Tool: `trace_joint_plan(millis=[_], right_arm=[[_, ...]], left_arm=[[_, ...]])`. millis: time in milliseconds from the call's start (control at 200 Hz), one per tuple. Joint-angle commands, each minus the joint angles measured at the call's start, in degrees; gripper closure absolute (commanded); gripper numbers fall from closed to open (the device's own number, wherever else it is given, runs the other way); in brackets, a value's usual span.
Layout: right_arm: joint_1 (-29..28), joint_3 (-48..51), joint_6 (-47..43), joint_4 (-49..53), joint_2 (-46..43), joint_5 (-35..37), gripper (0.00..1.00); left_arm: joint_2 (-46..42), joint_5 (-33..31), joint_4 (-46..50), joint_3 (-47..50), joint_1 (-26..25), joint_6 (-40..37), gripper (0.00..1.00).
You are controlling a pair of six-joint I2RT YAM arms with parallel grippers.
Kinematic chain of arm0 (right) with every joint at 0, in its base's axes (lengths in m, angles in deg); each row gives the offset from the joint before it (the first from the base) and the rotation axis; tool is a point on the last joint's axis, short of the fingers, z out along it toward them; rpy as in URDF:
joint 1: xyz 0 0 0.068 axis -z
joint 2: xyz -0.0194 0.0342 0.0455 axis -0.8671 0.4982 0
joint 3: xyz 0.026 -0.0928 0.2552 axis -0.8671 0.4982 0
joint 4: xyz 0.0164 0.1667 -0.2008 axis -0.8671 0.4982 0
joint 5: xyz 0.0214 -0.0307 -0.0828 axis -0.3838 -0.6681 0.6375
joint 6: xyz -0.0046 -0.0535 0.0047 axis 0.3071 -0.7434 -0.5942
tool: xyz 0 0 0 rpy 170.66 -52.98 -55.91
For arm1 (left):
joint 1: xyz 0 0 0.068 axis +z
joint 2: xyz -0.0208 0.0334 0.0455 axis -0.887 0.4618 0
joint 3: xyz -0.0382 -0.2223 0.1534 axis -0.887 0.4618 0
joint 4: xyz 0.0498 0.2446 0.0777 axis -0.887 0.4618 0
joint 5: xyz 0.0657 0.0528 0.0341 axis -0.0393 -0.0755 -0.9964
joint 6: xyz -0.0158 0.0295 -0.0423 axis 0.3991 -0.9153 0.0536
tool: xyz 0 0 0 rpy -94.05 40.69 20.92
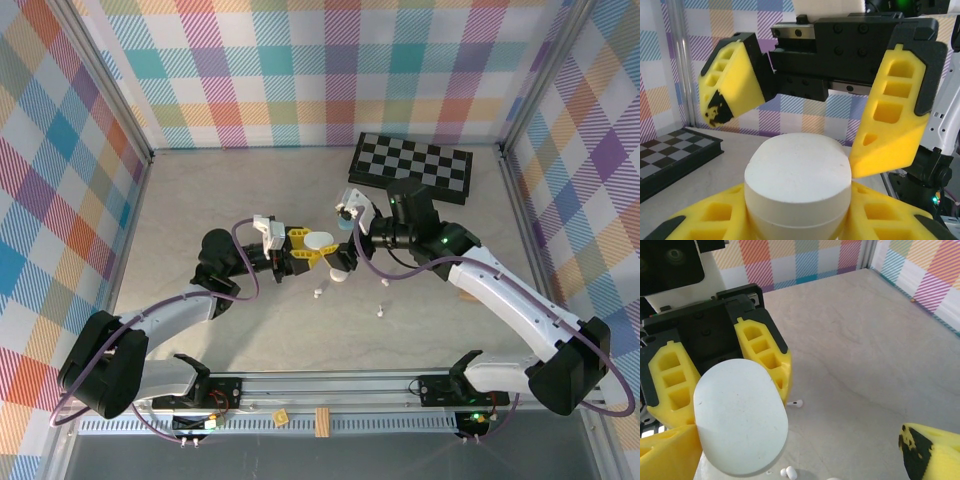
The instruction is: Insert the wireless bluetooth earbuds into the charging case
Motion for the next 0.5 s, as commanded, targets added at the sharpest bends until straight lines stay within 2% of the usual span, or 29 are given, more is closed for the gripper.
trace_joint_plan(millis=[0, 500], right_arm=[[0.1, -0.4, 1.7, -4.1, -1.1, 3.4, 0.01], [0.4, -2.9, 7.9, -5.2, 1.4, 7.5, 0.02]], left_arm=[[-1.8, 2.7, -0.3, -0.4, 0.2, -1.8, 0.66], [-2.9, 4.7, 0.2, -0.1, 0.2, -1.7, 0.66]])
